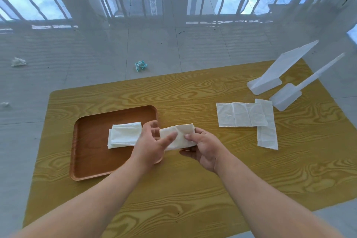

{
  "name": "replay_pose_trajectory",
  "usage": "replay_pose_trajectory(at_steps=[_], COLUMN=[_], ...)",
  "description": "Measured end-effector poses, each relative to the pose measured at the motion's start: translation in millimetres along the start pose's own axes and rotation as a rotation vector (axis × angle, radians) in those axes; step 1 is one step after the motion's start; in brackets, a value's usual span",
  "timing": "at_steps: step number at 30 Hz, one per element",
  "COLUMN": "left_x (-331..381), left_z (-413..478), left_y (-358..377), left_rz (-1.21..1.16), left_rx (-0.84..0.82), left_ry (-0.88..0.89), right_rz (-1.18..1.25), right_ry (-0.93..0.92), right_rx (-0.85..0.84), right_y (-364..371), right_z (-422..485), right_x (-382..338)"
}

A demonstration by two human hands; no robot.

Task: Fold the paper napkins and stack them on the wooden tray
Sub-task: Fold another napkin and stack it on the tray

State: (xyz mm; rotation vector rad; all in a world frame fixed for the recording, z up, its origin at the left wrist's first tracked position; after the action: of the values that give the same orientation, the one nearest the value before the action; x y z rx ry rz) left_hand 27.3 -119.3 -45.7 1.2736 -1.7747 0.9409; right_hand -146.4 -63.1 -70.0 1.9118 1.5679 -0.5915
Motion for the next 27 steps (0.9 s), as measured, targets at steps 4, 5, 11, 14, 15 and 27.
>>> replay_pose_trajectory(at_steps=[4, 5, 11, 14, 15, 27], left_x=[-18, -21, -30, -29, -28, -8], left_z=[8, 11, 29, 36, 39, 14], left_y=[-32, -46, -141, -166, -171, -49], left_rz=[-0.375, -0.348, 0.074, 0.227, 0.252, 1.03], left_rx=[-0.098, -0.084, 0.118, 0.156, 0.168, -0.23], left_ry=[-0.297, -0.281, -0.104, -0.043, -0.023, 0.433], right_rz=[-0.073, -0.168, -0.874, -1.079, -1.115, -1.556], right_ry=[-0.012, -0.01, -0.094, -0.146, -0.155, -0.313], right_rx=[-0.03, 0.002, 0.117, 0.133, 0.144, 0.711], right_y=[44, 53, 109, 132, 136, -11], right_z=[17, 22, 55, 66, 69, 31], right_x=[-8, -9, -22, -34, -37, -54])
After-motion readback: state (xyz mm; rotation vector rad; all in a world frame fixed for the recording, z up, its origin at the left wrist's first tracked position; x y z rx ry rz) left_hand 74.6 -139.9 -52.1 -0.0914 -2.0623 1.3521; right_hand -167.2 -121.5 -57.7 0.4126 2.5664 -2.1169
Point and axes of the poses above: each hand's wrist, its own z-axis towards the middle knuckle, its own y-axis out of the palm, x = y × z, the point moved 9 cm from there along z, towards the middle knuckle, and after that the axes turned 15 degrees about -z, right-handed, at the moved point
